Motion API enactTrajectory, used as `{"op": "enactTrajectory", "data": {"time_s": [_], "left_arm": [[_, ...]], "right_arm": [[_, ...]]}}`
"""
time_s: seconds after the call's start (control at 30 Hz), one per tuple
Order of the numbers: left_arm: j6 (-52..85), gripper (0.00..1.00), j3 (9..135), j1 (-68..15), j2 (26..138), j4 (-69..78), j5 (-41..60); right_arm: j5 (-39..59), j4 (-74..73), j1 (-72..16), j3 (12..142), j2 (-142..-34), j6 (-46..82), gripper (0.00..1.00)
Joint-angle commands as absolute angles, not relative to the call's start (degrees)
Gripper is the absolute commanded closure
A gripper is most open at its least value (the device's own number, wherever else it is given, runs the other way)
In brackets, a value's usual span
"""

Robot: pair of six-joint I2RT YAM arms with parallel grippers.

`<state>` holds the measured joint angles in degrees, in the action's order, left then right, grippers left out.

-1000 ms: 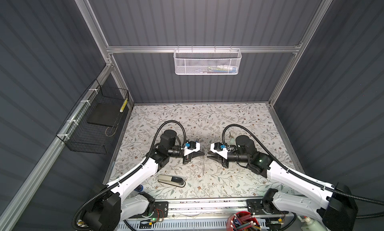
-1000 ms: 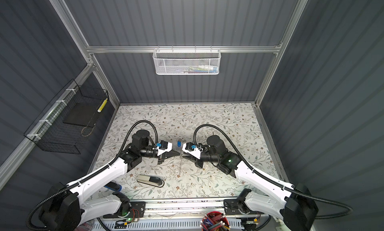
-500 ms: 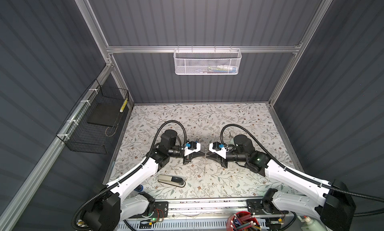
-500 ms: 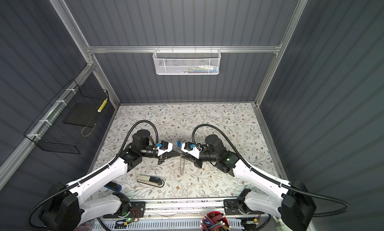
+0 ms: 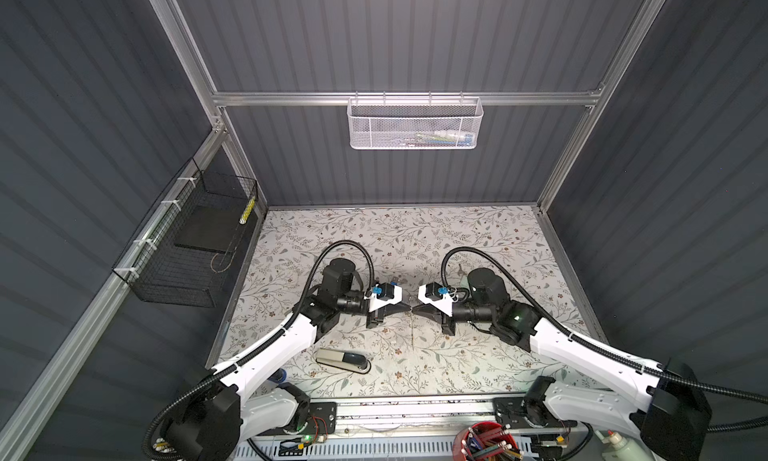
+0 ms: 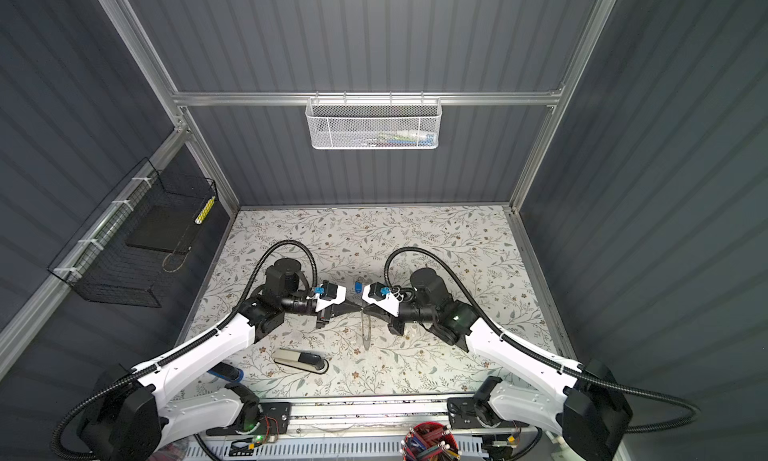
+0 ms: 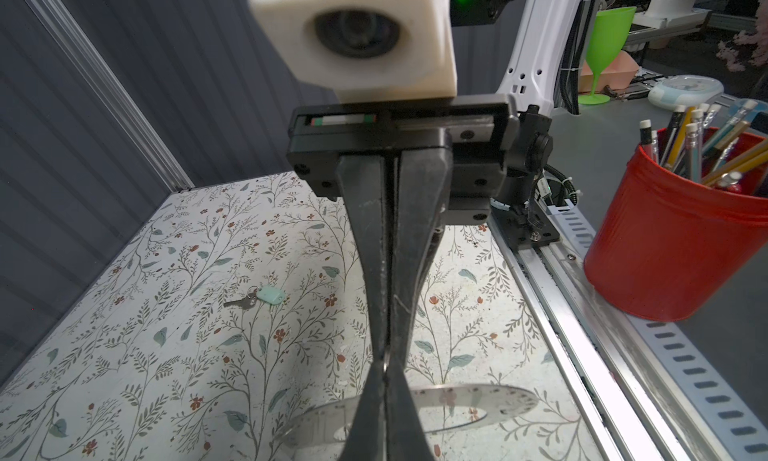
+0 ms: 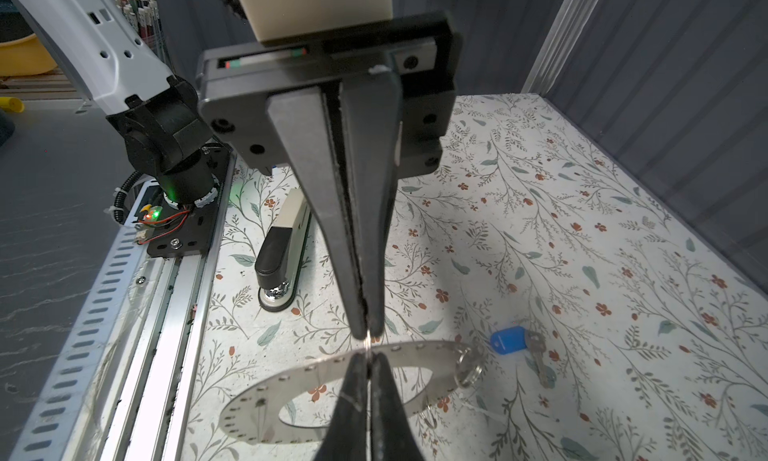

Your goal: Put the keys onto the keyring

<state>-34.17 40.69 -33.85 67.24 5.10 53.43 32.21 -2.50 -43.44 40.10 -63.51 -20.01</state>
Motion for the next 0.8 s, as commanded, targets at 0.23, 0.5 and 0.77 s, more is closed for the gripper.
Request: {"op": "enactTrajectory", "data": {"time_s": [0.23,0.5,0.77], "left_arm": [[-20.2,0.70,35.1,-29.5,63.7,19.8,50.3],[-14.3,0.70,30.6,-28.7,60.8,22.6,53.9],[-15.3,0.71,30.5,-28.6,61.3,19.1,55.0]], "right_arm": [[32.3,-11.4,-43.4,36.8,-62.6,-17.0,0.97],[32.4,-20.7,-43.3,33.8,-62.9,-15.4,0.98],[35.7,-27.2,-43.3,32.4,-63.8,-15.2,0.97]]}}
